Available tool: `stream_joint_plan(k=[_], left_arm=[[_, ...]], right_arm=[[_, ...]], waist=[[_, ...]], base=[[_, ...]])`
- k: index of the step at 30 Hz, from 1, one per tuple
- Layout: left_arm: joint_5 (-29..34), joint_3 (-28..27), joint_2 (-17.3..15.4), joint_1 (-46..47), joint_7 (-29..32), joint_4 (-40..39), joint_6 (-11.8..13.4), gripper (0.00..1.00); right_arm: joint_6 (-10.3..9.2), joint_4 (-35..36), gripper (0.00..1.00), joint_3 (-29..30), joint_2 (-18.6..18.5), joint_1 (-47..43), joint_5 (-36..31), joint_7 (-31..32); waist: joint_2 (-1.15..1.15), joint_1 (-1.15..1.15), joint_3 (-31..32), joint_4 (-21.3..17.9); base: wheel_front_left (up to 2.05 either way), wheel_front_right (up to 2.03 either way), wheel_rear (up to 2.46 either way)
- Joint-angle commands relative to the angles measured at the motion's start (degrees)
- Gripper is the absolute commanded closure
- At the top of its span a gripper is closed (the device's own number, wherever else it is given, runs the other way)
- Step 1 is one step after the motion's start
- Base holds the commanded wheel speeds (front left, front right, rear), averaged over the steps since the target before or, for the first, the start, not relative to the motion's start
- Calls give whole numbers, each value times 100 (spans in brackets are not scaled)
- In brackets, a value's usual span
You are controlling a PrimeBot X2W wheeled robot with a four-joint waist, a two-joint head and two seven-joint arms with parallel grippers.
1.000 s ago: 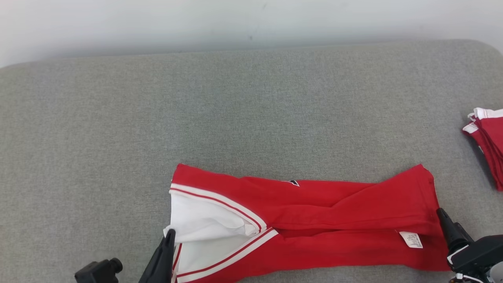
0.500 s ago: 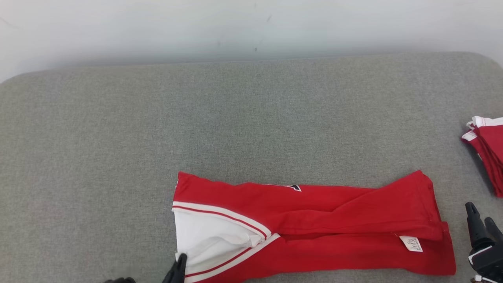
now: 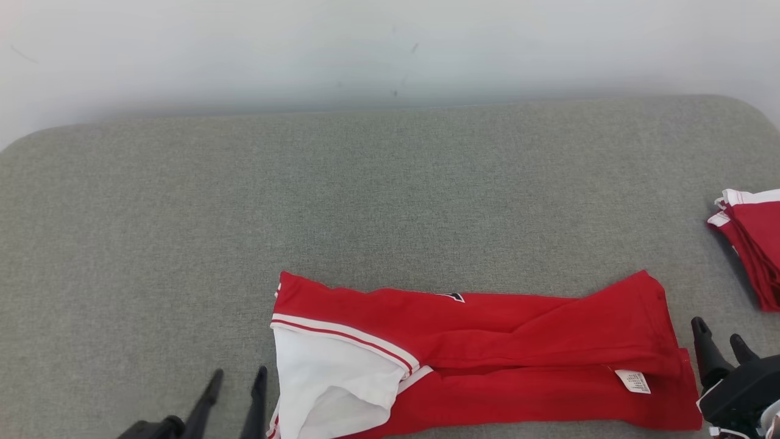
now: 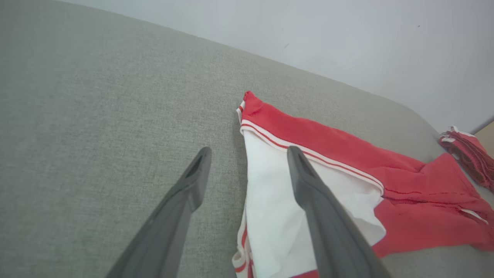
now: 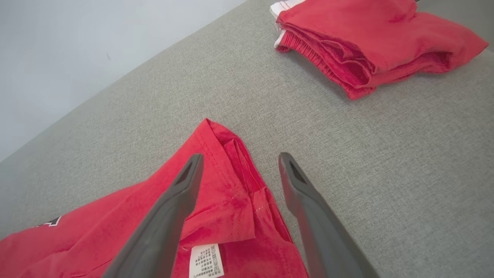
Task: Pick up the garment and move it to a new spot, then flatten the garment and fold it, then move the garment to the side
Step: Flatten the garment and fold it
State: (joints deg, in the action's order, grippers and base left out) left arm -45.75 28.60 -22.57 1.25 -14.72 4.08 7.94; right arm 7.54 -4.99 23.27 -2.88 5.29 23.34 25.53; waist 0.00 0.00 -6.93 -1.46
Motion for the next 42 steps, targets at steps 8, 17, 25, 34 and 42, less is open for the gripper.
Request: stream_joint_plan(k=[8, 17, 25, 34, 42], left_arm=[[1363, -834, 107, -80, -42, -377, 132, 0], [1989, -1442, 458, -320, -44, -383, -186, 0], [2143, -1672, 679, -331, -44, -269, -430, 0], [2241, -1749, 802, -163, -45, -300, -426, 0], [2280, -1762, 843, -63, -45, -272, -449, 0]], right_arm=[[-17, -97, 0, -99, -2, -25, -838, 449], [-17, -488, 0, -114, -3, 216, -1412, 768], [-17, -763, 0, -172, -6, 548, -1828, 1113], [-17, -892, 0, -384, -318, 738, -2038, 1552], [-7, -1122, 68, -569, -273, 799, -1811, 1638]], waist=[[0, 0, 89, 57], [0, 0, -2, 32], [0, 0, -160, 86], [0, 0, -476, 217], [0, 0, -645, 285]], base=[[0, 0, 0], [0, 0, 0], [0, 0, 0], [0, 0, 0], [0, 0, 0]])
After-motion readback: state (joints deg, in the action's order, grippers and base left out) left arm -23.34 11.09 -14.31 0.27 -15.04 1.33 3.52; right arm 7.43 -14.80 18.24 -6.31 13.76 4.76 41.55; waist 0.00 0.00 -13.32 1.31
